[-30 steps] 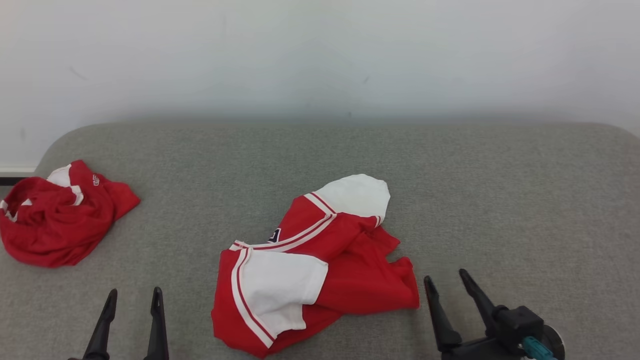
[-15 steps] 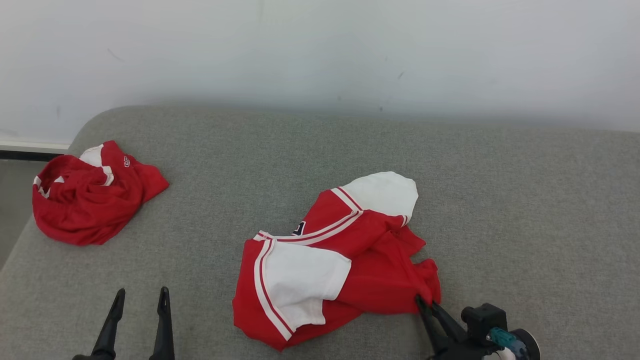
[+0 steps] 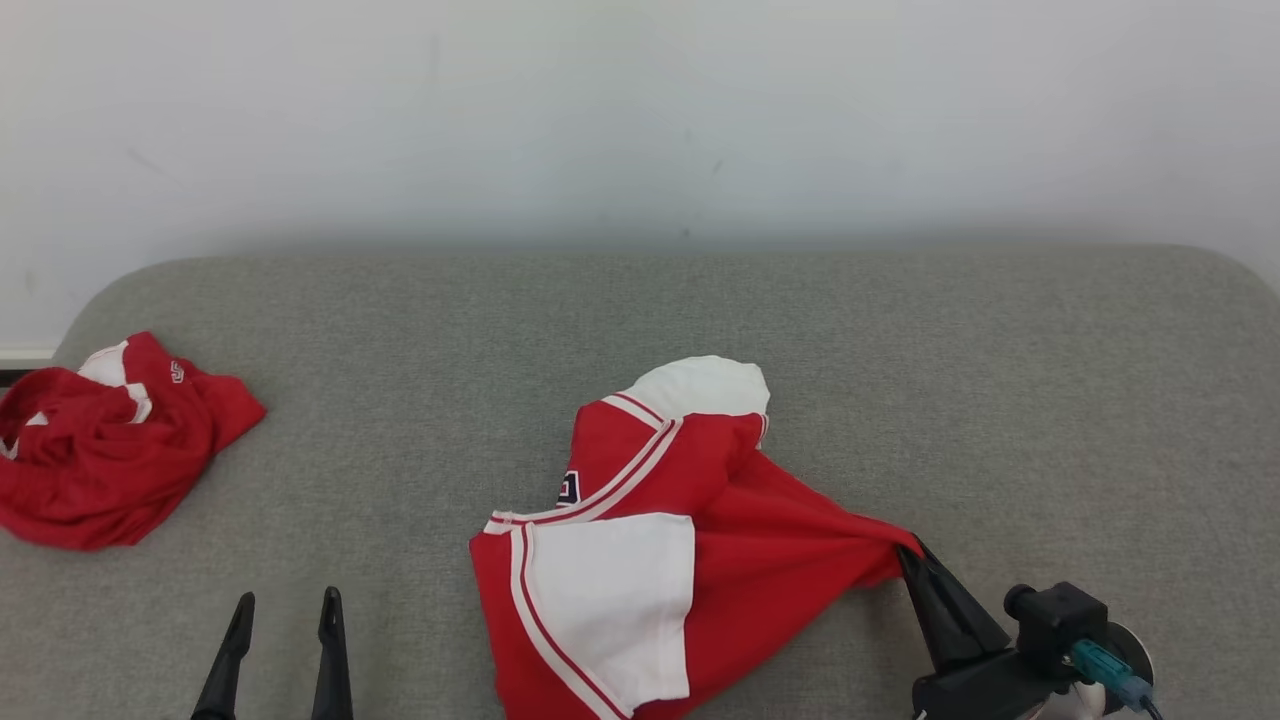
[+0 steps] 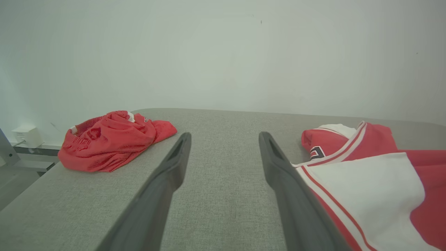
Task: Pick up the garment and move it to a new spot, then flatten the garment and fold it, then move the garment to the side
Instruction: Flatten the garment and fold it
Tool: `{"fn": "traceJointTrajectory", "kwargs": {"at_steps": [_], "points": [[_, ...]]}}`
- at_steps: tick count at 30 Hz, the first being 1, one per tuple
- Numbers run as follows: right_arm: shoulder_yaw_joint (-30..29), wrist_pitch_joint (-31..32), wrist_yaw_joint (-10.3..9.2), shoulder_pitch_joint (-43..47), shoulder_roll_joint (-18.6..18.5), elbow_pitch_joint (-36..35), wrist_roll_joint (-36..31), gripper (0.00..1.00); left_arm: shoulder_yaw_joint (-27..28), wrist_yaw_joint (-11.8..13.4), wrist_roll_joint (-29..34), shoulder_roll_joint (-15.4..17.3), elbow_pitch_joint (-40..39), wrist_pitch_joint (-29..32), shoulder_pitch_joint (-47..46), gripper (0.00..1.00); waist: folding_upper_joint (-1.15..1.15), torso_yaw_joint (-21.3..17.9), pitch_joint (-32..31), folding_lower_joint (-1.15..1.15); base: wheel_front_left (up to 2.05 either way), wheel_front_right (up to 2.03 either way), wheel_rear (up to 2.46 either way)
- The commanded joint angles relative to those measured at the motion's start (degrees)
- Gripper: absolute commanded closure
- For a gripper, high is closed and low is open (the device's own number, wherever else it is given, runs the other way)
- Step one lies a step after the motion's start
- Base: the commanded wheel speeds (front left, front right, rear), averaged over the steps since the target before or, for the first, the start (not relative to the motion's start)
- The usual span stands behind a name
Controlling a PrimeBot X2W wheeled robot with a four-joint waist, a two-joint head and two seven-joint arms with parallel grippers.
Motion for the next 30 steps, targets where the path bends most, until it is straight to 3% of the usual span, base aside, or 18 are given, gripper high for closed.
{"fn": "traceJointTrajectory", "kwargs": {"at_steps": [1,12,16,24,30], "points": [[-0.73,-0.14,-0.13,1.97,-0.84,-2.51,0.40,1.00,0.30,-0.01,0.37,-0.35,-0.03,-0.19,0.45,0.00,0.00,-1.85,-0.01,-0.01,0.00,0.00,0.00],[-9.82,9.39,-0.13,15.30,-3.55,-22.98,-1.29,1.00,0.73,-0.20,0.86,-1.48,-0.96,-0.19,-0.20,0.00,0.00,-3.96,2.28,-0.01,0.00,0.00,0.00],[-11.77,11.78,-0.13,17.00,-3.75,-26.70,-1.44,1.00,0.67,-0.39,0.93,-1.64,-0.70,-0.19,-1.13,0.00,0.00,-3.56,3.04,-0.01,0.00,0.00,0.00],[-10.71,12.06,-0.13,12.25,-3.99,-23.87,-2.18,1.00,0.08,-0.62,1.15,-1.84,0.40,-0.19,-2.64,0.00,0.00,-1.16,3.52,-0.01,0.00,0.00,0.00],[-8.14,10.85,-0.13,3.15,-4.66,-13.98,-2.39,1.00,-0.29,-0.90,1.36,-1.82,0.95,-0.19,-3.88,0.00,0.00,1.54,3.95,-0.01,0.00,0.00,0.00]]}}
